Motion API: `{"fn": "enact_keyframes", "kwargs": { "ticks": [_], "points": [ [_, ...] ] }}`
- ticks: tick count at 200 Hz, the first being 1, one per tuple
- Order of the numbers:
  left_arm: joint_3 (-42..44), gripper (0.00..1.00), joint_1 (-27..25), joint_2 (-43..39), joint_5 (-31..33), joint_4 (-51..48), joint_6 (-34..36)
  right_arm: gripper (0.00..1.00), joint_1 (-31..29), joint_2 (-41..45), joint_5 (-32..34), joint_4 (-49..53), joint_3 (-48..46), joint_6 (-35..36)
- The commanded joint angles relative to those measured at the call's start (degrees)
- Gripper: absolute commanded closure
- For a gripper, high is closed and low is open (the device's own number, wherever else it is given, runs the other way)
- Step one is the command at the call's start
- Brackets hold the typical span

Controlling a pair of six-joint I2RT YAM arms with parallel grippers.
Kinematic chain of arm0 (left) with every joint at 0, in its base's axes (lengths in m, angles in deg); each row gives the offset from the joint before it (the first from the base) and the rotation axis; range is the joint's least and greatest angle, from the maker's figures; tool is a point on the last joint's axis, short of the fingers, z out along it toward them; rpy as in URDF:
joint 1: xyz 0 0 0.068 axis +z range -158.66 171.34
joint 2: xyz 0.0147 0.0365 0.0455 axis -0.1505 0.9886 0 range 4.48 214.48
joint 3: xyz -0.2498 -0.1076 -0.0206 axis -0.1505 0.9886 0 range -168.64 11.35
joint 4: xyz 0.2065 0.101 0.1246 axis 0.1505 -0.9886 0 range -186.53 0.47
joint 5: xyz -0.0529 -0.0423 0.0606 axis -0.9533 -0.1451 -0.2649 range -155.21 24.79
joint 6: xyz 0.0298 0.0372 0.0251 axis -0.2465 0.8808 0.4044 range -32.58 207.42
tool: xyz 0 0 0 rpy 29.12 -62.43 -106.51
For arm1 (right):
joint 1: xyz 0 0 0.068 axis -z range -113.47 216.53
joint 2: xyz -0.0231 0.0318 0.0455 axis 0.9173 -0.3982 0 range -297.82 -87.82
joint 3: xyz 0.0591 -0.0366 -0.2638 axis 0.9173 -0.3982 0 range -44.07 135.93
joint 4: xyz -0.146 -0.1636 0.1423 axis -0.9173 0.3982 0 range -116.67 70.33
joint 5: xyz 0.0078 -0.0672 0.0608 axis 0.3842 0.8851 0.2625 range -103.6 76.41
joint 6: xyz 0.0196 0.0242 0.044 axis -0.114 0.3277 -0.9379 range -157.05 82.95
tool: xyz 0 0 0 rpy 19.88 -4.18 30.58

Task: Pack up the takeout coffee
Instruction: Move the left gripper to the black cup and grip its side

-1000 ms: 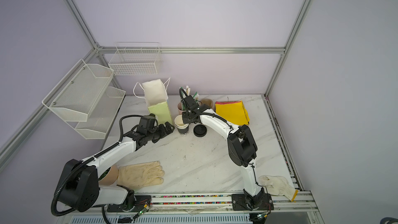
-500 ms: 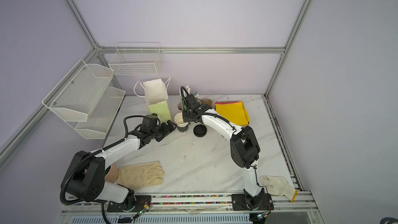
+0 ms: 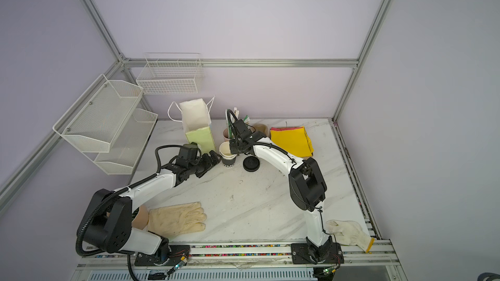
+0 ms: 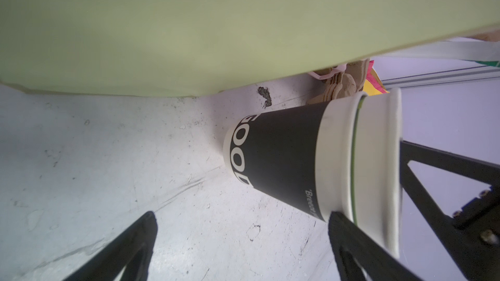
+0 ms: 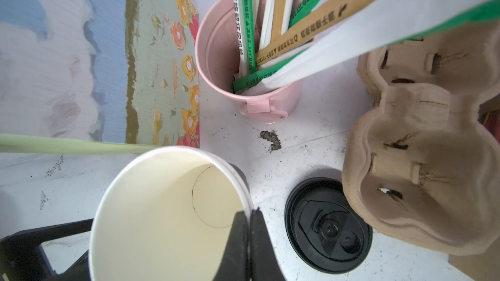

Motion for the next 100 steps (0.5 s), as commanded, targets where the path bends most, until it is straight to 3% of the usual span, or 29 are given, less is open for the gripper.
{"fn": "enact_keyframes", "kwargs": {
  "ticks": [1,100],
  "points": [
    [0.60,0.02,-0.27,-2.40,-0.23,6.95,-1.41,1.00,-0.07,1.40,0.32,-0.03,-0.84,0.22],
    [5.65,0.02,-0.23,-4.51,-2.11,15.52,-5.01,1.00,-0.05,0.99,2.29,0.42,-0.54,-0.34]
  ]
}}
